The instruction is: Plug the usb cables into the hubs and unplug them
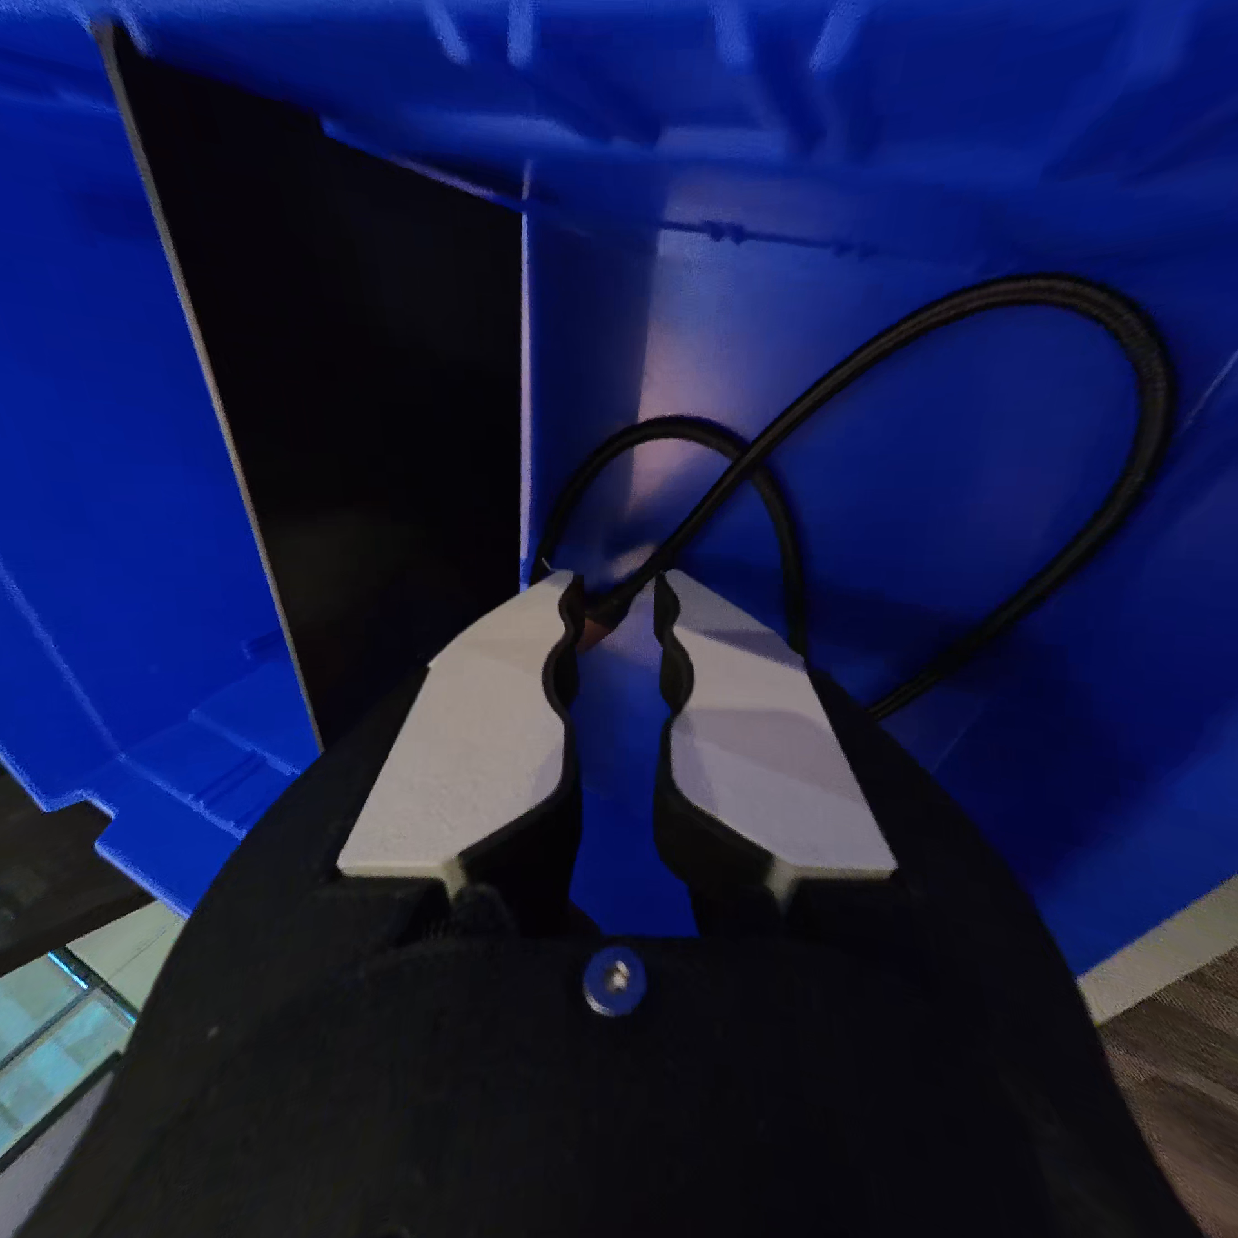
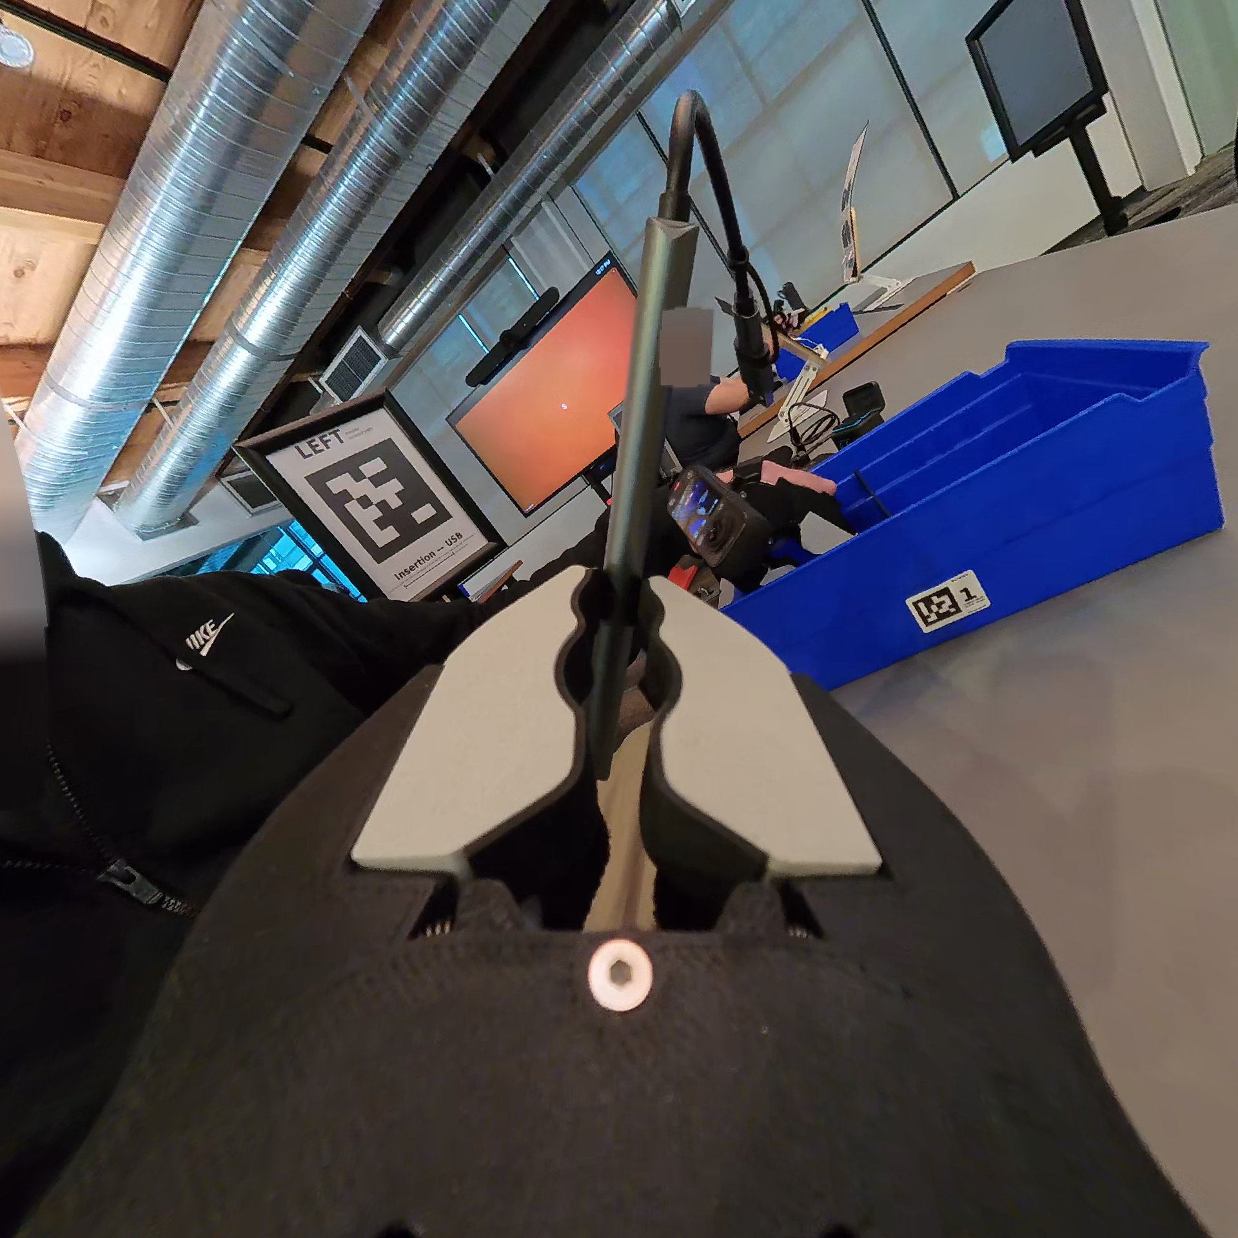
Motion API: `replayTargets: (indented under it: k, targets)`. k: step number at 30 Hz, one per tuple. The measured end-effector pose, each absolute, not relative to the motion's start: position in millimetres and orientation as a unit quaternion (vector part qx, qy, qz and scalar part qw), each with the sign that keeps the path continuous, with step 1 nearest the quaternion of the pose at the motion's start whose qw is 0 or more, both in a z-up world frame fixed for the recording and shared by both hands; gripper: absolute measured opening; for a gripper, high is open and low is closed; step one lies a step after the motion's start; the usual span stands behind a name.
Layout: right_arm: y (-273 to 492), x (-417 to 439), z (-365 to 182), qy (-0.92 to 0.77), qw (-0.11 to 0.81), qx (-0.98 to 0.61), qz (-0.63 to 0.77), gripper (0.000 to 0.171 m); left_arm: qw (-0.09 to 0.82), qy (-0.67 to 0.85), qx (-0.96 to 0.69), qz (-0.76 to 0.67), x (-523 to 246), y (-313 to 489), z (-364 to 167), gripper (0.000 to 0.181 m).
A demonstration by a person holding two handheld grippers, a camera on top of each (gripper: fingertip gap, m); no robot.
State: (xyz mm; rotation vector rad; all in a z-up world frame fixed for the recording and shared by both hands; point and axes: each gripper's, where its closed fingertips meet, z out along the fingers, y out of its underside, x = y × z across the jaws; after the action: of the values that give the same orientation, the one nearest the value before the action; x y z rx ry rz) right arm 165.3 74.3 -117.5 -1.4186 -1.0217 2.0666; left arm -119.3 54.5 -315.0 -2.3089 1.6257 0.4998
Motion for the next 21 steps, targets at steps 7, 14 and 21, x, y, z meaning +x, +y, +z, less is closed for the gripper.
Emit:
replayTargets:
  k: [7,14,21]
  targets:
    - [75,165,-119,-0.368,0.214,-0.513,0.745,0.010,0.114,0.543,-0.810,0.188,-128,56,-319,0.010]
    - [77,166,-119,-0.365,0.218,-0.516,0.744,0.010,0.141,0.539,-0.811,0.178,-128,58,-310,0.008]
    - [81,168,-120,-0.359,0.221,-0.517,0.745,0.010,0.245,0.499,-0.816,0.155,-124,68,-265,0.007]
